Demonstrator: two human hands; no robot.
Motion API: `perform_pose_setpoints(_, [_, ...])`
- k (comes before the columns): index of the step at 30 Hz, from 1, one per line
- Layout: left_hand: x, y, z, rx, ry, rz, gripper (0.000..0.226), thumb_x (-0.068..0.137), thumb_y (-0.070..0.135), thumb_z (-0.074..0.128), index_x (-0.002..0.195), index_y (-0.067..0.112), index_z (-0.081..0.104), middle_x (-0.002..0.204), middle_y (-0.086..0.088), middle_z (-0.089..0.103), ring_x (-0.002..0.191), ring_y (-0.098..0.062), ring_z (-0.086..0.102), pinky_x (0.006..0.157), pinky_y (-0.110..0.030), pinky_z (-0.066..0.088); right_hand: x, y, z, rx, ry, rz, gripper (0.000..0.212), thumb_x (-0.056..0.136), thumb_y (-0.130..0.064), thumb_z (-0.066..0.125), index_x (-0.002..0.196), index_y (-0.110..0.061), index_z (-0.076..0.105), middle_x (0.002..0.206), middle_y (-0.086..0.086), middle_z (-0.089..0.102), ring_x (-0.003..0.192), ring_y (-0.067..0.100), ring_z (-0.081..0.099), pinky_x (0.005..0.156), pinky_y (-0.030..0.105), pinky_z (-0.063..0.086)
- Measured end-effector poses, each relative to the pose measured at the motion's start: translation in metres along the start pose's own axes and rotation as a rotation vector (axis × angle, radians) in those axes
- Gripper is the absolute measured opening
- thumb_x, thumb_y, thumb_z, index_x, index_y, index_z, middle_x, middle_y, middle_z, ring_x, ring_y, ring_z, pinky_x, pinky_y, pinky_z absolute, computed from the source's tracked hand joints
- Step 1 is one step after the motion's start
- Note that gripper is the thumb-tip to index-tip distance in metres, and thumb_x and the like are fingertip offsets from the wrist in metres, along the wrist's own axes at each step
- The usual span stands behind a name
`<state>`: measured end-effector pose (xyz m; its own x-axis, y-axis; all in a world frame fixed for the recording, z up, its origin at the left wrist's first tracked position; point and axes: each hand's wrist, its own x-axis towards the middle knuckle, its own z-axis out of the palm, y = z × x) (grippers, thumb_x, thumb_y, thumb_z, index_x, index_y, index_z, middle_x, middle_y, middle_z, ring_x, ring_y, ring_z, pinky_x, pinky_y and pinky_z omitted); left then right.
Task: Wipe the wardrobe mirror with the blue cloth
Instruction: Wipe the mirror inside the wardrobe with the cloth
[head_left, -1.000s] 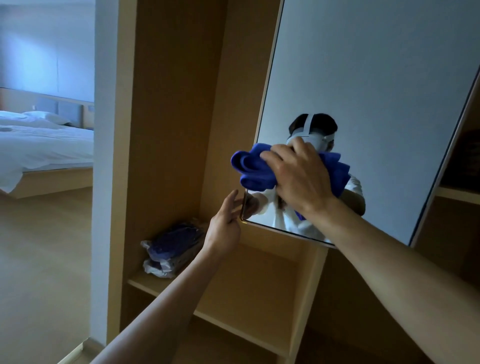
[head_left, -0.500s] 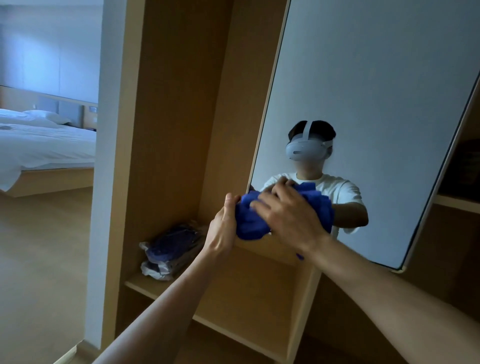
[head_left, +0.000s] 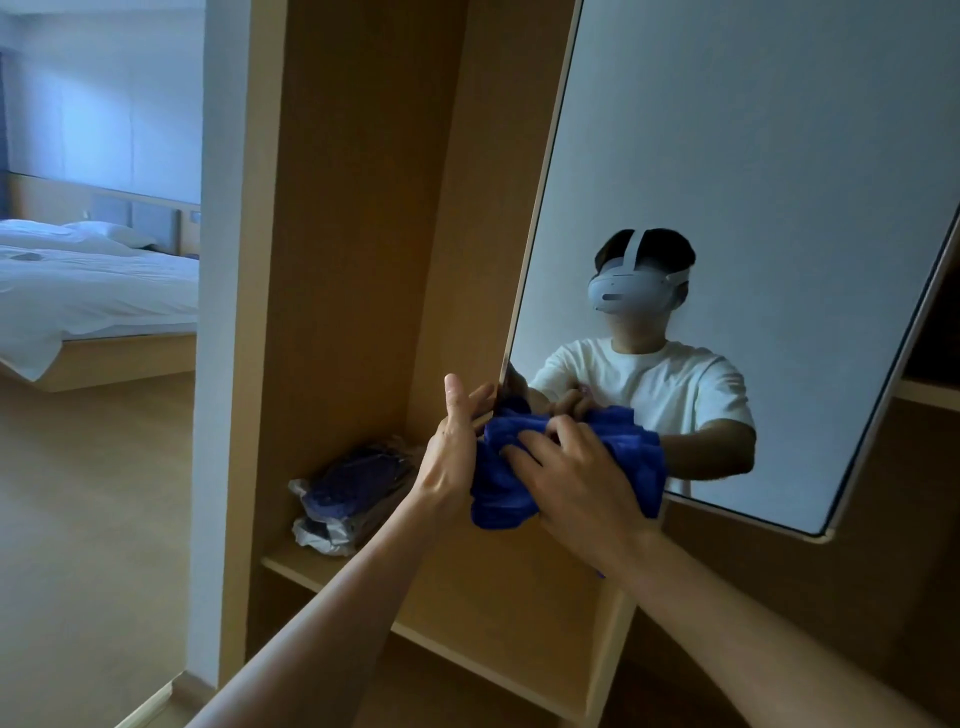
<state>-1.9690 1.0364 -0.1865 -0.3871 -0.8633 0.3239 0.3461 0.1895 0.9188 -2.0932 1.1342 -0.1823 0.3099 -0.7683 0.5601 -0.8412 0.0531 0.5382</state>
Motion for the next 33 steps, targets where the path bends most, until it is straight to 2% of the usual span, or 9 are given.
perform_pose_setpoints(2, [0.0,-0.001,-0.001,0.067,-0.034,0.015,0.074,0.098,0.073,0.015,0.141,0.032,0.059,0.122,0.015,0.07,0.109,0.005,0.066,0.095,-0.019,0.049,-0.002,0.002,0.002,0.021,0.0,0.006,0.028,0.094,-0.019,0.055,0.122,-0.021,0.059,0.113,0.002,0.066,0.102,0.028,0.055,0.091,0.041,0.048])
perform_pose_setpoints(6, [-0.002,0.008,0.003,0.216,-0.067,0.021,0.059,0.104,0.065,0.018,0.134,0.038,0.061,0.138,0.005,0.062,0.127,-0.013,0.057,0.112,-0.039,0.043,0.001,0.008,-0.004,0.005,-0.031,0.0,0.032,0.093,-0.02,0.056,0.125,-0.022,0.057,0.117,0.002,0.066,0.1,0.029,0.058,0.085,0.042,0.049])
perform_pose_setpoints(10, [-0.002,0.026,0.006,0.248,-0.141,0.025,0.047,0.104,0.063,0.019,0.102,0.056,0.066,0.121,0.014,0.069,0.111,-0.002,0.064,0.099,-0.03,0.049,0.002,0.017,-0.009,-0.053,0.012,0.01,0.036,0.092,-0.022,0.064,0.127,-0.022,0.057,0.12,0.004,0.065,0.102,0.029,0.06,0.087,0.042,0.05])
perform_pose_setpoints(12, [0.002,0.038,0.006,0.242,-0.155,-0.006,0.05,0.101,0.069,0.018,0.113,0.06,0.065,0.119,0.018,0.069,0.107,0.0,0.065,0.095,-0.027,0.049,0.004,0.02,-0.009,-0.105,0.026,-0.004,0.035,0.093,-0.024,0.063,0.128,-0.022,0.055,0.123,0.006,0.064,0.107,0.03,0.059,0.092,0.044,0.049])
perform_pose_setpoints(14, [0.009,0.045,0.009,0.286,-0.17,-0.046,0.072,0.095,0.078,0.012,0.144,0.043,0.051,0.142,0.001,0.058,0.127,-0.018,0.057,0.112,-0.042,0.042,0.004,0.021,-0.005,-0.151,-0.006,-0.022,0.038,0.094,-0.027,0.063,0.131,-0.023,0.053,0.129,0.007,0.061,0.112,0.032,0.057,0.095,0.046,0.048])
perform_pose_setpoints(16, [0.015,0.048,0.011,0.358,-0.167,-0.14,0.093,0.086,0.087,0.009,0.156,0.033,0.038,0.156,-0.012,0.043,0.139,-0.033,0.045,0.119,-0.054,0.034,0.002,0.019,-0.001,-0.181,-0.038,-0.017,0.046,0.091,-0.028,0.067,0.134,-0.024,0.053,0.133,0.008,0.059,0.114,0.035,0.056,0.096,0.049,0.048])
perform_pose_setpoints(26, [0.031,0.044,0.012,0.456,-0.157,-0.179,0.104,0.078,0.094,0.011,0.144,0.026,0.053,0.152,-0.023,0.043,0.138,-0.046,0.042,0.116,-0.064,0.034,-0.006,0.023,0.011,-0.142,-0.017,-0.026,0.056,0.079,-0.034,0.081,0.13,-0.027,0.06,0.129,0.005,0.064,0.111,0.032,0.062,0.09,0.047,0.055])
perform_pose_setpoints(30, [0.029,0.047,0.015,0.331,-0.148,-0.171,0.099,0.077,0.097,0.016,0.141,0.033,0.057,0.151,-0.019,0.047,0.136,-0.04,0.048,0.116,-0.057,0.038,0.001,0.032,0.005,-0.148,0.057,-0.055,0.041,0.09,-0.033,0.069,0.128,-0.025,0.056,0.126,0.005,0.062,0.108,0.03,0.061,0.089,0.044,0.053])
perform_pose_setpoints(33, [0.029,0.059,0.021,0.234,-0.136,-0.097,0.077,0.087,0.087,0.02,0.114,0.039,0.073,0.124,-0.001,0.073,0.119,-0.023,0.065,0.102,-0.04,0.05,0.013,0.046,-0.01,-0.171,0.112,-0.028,0.034,0.094,-0.03,0.062,0.128,-0.022,0.056,0.126,0.007,0.062,0.107,0.031,0.06,0.088,0.044,0.052])
